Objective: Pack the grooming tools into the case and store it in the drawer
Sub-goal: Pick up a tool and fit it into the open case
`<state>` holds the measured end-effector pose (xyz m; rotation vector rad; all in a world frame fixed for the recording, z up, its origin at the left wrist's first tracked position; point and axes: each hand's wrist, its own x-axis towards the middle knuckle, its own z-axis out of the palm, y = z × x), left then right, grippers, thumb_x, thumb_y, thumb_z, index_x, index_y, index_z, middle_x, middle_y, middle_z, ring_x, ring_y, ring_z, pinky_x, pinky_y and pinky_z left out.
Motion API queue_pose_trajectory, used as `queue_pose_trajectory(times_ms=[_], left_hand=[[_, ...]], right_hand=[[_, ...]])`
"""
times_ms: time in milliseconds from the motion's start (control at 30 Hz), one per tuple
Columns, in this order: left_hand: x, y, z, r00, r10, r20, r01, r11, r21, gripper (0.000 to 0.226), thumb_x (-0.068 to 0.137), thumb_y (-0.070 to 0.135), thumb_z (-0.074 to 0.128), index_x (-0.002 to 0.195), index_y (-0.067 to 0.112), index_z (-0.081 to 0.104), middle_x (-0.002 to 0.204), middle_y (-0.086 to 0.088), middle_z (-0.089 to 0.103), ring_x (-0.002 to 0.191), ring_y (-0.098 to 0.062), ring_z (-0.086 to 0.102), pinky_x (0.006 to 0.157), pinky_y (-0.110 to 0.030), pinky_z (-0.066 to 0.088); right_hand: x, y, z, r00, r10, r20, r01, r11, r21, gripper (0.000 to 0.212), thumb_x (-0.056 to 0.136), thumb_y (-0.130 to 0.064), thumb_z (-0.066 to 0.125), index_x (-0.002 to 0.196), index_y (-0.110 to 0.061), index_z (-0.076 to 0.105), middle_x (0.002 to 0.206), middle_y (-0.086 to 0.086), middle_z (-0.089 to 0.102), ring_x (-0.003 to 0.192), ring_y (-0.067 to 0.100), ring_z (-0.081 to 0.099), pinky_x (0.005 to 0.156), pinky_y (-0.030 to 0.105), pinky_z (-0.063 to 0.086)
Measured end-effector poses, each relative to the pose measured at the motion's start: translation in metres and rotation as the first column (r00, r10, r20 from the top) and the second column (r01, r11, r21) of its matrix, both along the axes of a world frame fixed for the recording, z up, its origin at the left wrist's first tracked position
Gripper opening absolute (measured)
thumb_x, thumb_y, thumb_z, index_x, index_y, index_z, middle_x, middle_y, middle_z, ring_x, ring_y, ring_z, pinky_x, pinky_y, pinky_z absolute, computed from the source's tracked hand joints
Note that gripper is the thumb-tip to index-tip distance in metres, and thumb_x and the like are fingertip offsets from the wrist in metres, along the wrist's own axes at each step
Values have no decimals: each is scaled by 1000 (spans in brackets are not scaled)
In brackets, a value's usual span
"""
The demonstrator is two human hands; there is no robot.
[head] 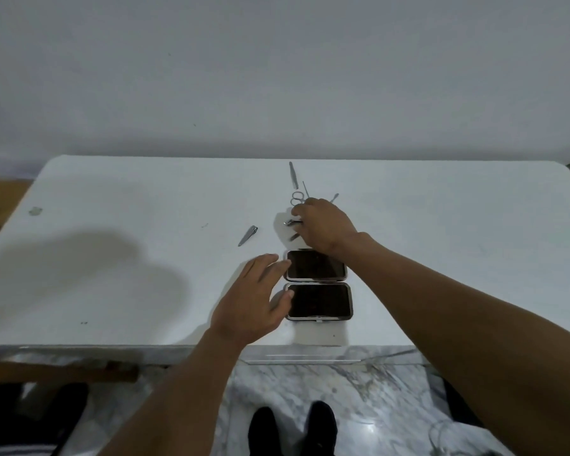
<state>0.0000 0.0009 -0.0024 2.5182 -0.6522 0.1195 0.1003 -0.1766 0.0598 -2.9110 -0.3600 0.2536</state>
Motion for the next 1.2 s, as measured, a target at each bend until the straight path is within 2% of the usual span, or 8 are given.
queue_pose_trajectory(times_ms=[233,333,533,800,900,1033,1133,1200], left_hand=[[1,-2,-2,1000,13,-2,-13,1000,-15,47,91,35,54,131,11,59,130,-10,58,122,-21,50,107,-10,22],[1,-1,-2,1000,15,5,-15,1000,-13,48,90,36,55,131,11,59,130,-9,57,122,-21,49,107,-9,21],[1,0,-2,1000,14,-1,-14,1000,-10,48,90,37,55,131,13,59,131,-8,57,122,-20,49,106,-13,26],[1,2,-4,1000,-3,-11,2,1000,-22,50,91,38,52,131,11,59,130,-10,58,122,-21,48,104,-14,25],[0,1,-5,1000,-10,13,10,999,-44,50,89,36,53,129,7,61,127,-14,59,120,-23,48,104,-18,28],[-1,3,-7,1000,-6,-5,6,1000,-18,56,91,43,47,133,8,59,132,-13,57,124,-25,48,105,-29,36],[0,4,-7,1000,-10,-12,10,1000,-11,58,90,45,46,133,8,59,132,-15,57,125,-28,49,106,-31,36],[1,4,-8,1000,-9,-4,9,1000,-18,58,89,45,47,131,8,60,130,-16,58,123,-30,50,106,-32,37]], right_hand=[[20,5,-3,988,156,13,-155,985,-82,12,86,-5,55,92,-5,65,100,17,63,97,36,59,73,38,46],[23,8,-4,983,180,22,-177,980,-86,14,87,-6,55,96,-5,66,101,17,64,98,36,60,78,41,50],[23,8,-6,988,148,44,-144,987,-74,19,91,-11,53,107,-3,60,108,19,60,98,39,61,79,39,46],[-4,-2,14,991,-128,43,119,980,160,20,93,-13,54,108,-4,61,107,19,67,99,36,60,83,39,47],[-30,-14,17,970,-243,13,228,924,308,28,91,-15,56,119,-16,54,95,12,67,90,33,62,81,37,49],[-66,-23,20,944,-327,-48,321,870,374,12,85,-19,66,97,-17,66,85,-1,59,80,23,61,77,29,48],[-91,-30,22,917,-389,-90,391,830,397,12,81,-23,72,88,-14,69,79,-3,60,74,16,59,70,27,44],[-103,-35,22,903,-410,-130,425,806,412,16,77,-26,77,83,-14,68,74,-2,64,71,18,63,68,30,51]])
